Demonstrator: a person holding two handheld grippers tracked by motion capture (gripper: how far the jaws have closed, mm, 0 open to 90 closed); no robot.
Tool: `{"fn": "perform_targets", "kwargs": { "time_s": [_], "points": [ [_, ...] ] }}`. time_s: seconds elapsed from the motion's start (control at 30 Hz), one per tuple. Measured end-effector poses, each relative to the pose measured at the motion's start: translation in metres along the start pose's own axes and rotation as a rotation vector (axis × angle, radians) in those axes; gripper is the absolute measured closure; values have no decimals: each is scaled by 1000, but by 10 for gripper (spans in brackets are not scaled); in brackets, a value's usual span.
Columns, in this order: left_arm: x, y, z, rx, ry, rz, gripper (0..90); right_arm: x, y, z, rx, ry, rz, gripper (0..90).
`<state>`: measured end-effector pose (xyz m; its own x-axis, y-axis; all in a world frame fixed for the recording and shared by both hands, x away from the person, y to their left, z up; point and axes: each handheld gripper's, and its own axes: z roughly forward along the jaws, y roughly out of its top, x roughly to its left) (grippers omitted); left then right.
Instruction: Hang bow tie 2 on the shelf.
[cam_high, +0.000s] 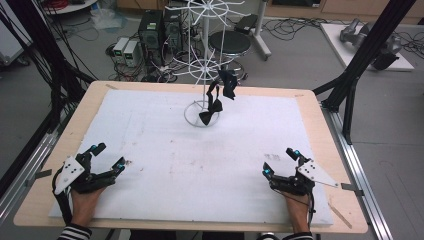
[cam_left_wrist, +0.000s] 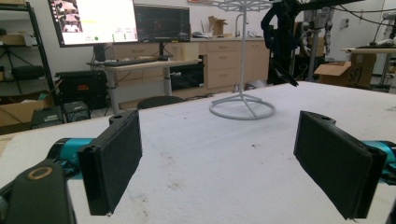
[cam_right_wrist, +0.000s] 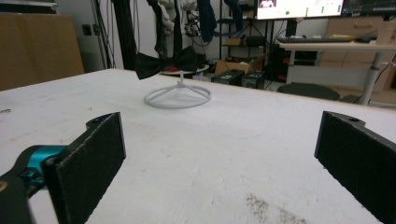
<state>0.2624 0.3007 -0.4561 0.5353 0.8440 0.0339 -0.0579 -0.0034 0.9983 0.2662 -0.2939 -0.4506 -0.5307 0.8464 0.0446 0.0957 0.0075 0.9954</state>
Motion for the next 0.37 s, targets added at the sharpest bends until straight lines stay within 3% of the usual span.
{"fn": "perform_targets", "kwargs": {
  "time_s": [0.2, 0.37],
  "points": [
    [0, 0, 0, 1, 1, 2, 157, 5, -2, 0, -2, -4, -57, 15],
    [0, 0, 0, -1, 2, 3, 157, 6, -4, -3, -43, -18, -61, 14]
  ]
}}
